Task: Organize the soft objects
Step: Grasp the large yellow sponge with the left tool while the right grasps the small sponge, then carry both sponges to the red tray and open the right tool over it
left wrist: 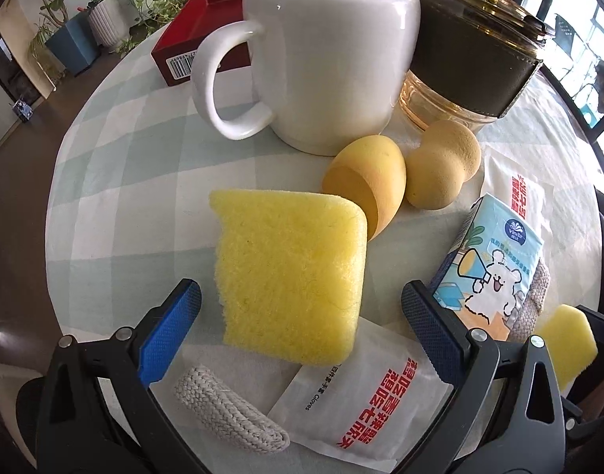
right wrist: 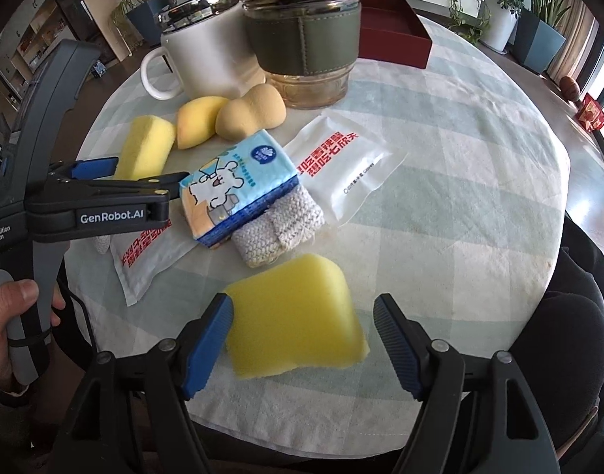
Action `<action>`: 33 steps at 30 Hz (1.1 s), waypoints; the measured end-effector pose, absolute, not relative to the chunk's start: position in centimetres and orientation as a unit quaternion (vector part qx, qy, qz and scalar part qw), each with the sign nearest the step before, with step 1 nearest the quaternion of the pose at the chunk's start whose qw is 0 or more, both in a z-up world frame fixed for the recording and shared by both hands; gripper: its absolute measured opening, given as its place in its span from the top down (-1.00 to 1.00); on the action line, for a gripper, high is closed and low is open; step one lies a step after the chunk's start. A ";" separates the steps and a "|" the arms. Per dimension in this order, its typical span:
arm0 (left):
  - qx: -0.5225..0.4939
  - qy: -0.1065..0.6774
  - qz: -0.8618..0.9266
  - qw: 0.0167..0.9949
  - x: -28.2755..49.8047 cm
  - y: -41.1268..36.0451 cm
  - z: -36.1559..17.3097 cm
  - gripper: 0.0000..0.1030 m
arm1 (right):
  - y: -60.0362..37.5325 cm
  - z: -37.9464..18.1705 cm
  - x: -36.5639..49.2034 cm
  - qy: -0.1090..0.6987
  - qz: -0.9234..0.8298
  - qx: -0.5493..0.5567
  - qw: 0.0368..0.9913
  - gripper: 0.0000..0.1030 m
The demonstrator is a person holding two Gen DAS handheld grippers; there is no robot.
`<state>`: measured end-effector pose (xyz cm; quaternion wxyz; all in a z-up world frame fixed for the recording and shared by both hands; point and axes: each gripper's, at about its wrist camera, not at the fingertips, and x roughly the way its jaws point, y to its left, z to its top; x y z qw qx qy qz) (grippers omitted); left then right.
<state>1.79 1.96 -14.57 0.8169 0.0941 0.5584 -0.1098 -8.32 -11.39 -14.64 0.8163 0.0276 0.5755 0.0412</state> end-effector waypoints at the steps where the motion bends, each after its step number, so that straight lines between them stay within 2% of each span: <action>1: 0.093 0.561 -0.109 0.816 2.0 1.9 -14.7 -1.00 | -11.3 -14.8 -8.2 0.578 0.042 0.029 0.814 -0.51; 8: 0.083 0.562 -0.115 0.815 2.1 1.9 -15.0 -1.00 | -10.2 -15.4 -8.2 0.583 0.058 0.023 0.810 -0.50; 13: 0.078 0.565 -0.112 0.813 2.8 2.2 -15.1 -1.00 | -9.6 -15.6 -8.4 0.584 0.076 0.025 0.808 -0.23; 17: 0.072 0.563 -0.103 0.816 2.9 2.2 -15.3 -1.00 | -9.6 -15.6 -8.3 0.582 0.080 0.028 0.808 -0.17; 20: 0.069 0.564 -0.101 0.817 2.7 2.4 -15.3 -1.00 | -9.9 -15.4 -8.4 0.583 0.097 0.048 0.806 0.06; 21: 0.068 0.562 -0.099 0.818 2.6 2.4 -15.3 -0.99 | -10.0 -15.4 -8.4 0.585 0.108 0.061 0.802 0.25; 22: 0.067 0.557 -0.098 0.822 2.3 2.5 -15.2 -0.89 | -10.0 -15.4 -8.3 0.587 0.116 0.073 0.798 0.41; 24: 0.070 0.536 -0.103 0.835 1.7 2.5 -14.5 -0.22 | -9.9 -15.5 -8.2 0.590 0.125 0.084 0.793 0.51; 25: 0.077 0.532 -0.102 0.837 1.5 2.3 -14.1 0.05 | -9.8 -15.5 -8.2 0.589 0.125 0.080 0.794 0.51; 33: 0.060 0.534 -0.108 0.837 1.2 3.3 -13.9 0.07 | -9.0 -14.9 -8.5 0.579 0.122 0.062 0.804 0.52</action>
